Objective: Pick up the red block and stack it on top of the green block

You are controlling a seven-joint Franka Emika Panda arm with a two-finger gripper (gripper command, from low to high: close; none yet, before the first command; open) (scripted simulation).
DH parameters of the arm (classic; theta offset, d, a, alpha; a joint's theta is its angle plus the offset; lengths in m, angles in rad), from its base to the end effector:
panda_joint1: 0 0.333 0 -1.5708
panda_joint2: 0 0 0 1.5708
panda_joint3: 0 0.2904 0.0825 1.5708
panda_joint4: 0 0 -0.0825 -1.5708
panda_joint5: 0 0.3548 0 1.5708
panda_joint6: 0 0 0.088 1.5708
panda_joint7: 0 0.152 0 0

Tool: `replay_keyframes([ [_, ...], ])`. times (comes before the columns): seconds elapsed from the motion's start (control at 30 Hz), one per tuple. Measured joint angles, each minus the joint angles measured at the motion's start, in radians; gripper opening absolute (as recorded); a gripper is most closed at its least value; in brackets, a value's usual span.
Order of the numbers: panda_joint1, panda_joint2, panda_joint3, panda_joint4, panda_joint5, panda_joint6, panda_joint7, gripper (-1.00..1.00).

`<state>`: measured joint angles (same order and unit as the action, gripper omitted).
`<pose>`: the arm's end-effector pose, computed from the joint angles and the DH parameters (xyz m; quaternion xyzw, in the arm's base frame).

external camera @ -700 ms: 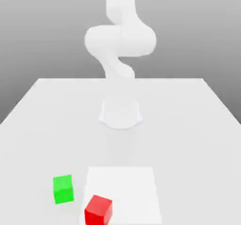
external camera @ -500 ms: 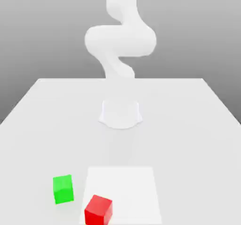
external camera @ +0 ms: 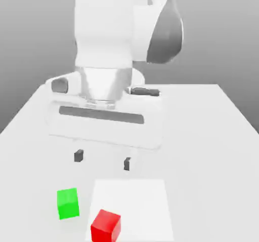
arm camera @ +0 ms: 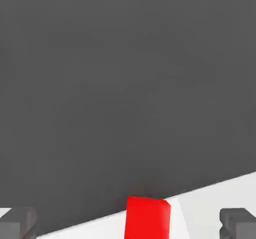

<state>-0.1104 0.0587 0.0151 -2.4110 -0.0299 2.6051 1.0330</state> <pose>0.4903 -0.0469 0.2530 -0.8496 0.5231 -0.0640 0.0234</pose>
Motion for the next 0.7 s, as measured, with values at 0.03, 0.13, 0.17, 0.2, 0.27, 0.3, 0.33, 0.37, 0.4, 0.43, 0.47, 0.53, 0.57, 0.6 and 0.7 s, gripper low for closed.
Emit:
replay_keyframes([
  [0.03, -0.001, 0.036, -0.001, -0.005, 0.003, 0.013, 0.006, 0.0],
  [0.13, -0.006, 0.144, -0.003, -0.018, 0.019, 0.053, 0.022, 0.0],
  [0.17, -0.006, 0.181, -0.004, -0.017, 0.021, 0.075, 0.024, 0.0],
  [0.2, -0.007, 0.217, -0.004, -0.014, 0.022, 0.102, 0.026, 0.0],
  [0.27, -0.006, 0.289, -0.005, -0.004, 0.021, 0.16, 0.028, 0.0],
  [0.3, -0.006, 0.325, -0.006, 0.001, 0.02, 0.19, 0.029, 0.0],
  [0.33, -0.006, 0.345, -0.006, 0.004, 0.019, 0.206, 0.03, -1.0],
  [0.37, -0.006, 0.345, -0.006, 0.004, 0.019, 0.206, 0.03, -1.0],
  [0.4, -0.006, 0.345, -0.006, 0.004, 0.018, 0.206, 0.03, -1.0],
  [0.43, -0.006, 0.345, -0.006, 0.004, 0.018, 0.206, 0.03, -1.0],
  [0.47, -0.006, 0.345, -0.006, 0.004, 0.018, 0.207, 0.03, -1.0],
  [0.53, -0.006, 0.356, -0.006, 0.006, 0.017, 0.216, 0.031, -1.0],
  [0.57, -0.007, 0.343, -0.005, 0.003, 0.018, 0.205, 0.031, -1.0],
  [0.6, -0.008, 0.318, -0.004, 0.0, 0.018, 0.184, 0.031, -1.0],
  [0.7, -0.011, 0.22, -0.001, -0.016, 0.022, 0.101, 0.028, -1.0],
])
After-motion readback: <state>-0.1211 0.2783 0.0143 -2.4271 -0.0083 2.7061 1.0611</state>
